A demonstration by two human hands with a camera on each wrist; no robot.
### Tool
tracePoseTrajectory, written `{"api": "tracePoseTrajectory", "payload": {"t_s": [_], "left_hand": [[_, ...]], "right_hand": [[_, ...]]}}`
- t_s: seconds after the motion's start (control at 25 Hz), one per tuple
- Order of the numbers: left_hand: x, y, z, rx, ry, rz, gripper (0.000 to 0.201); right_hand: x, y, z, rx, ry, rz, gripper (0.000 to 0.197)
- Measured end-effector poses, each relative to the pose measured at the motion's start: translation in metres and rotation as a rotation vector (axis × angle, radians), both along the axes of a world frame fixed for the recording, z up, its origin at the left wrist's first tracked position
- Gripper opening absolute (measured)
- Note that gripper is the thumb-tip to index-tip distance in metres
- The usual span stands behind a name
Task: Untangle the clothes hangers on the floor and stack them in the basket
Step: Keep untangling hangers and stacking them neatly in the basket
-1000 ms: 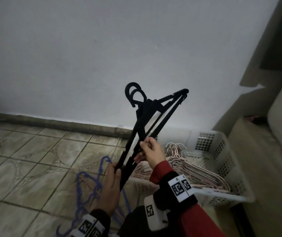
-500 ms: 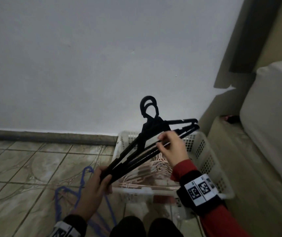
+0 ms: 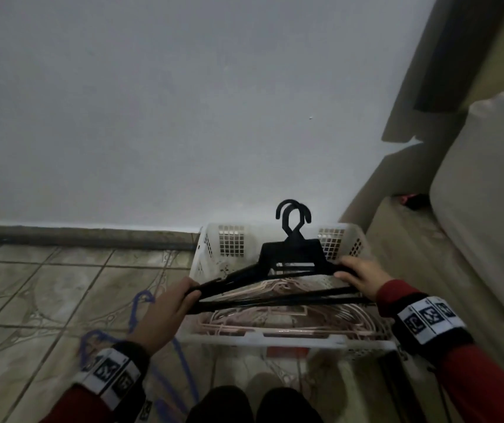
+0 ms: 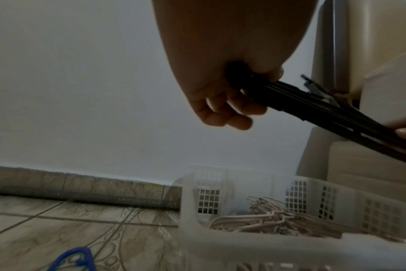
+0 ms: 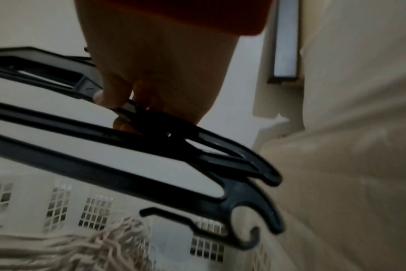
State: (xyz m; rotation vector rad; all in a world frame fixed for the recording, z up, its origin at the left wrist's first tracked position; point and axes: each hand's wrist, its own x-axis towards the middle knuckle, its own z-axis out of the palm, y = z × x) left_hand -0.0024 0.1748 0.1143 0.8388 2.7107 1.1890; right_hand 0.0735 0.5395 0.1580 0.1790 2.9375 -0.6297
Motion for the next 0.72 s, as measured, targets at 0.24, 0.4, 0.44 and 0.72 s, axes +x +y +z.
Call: {"api": "tracePoseTrajectory", "payload": {"t_s": [0.24,0.4,0.44,0.72], "left_hand": [[-0.045,0.055,-0.021,-0.29,0.06,0.118,0.019],[-0.055,0.064,-0.04,-0.708,-0.092,-0.071,0.032],[-0.055,0.063,-0.039,-0.708,-0.141,-0.091,0.034],[-0.041,-0.017,-0.03,-0.069,-0.218,0.189,0.025]], "right_hand": [[-0.024,0.018,-0.053,-0.014,-0.137,-0.142,0.032],[-0.038,0.018,-0.084,0.195,-0.52,-0.05,0.039],[-0.04,0.015,-0.088,0.243,-0.595,-0.032,0.041],[-0.052,-0.032,-0.069,0.196,-0.345,0.063,0.036]]}}
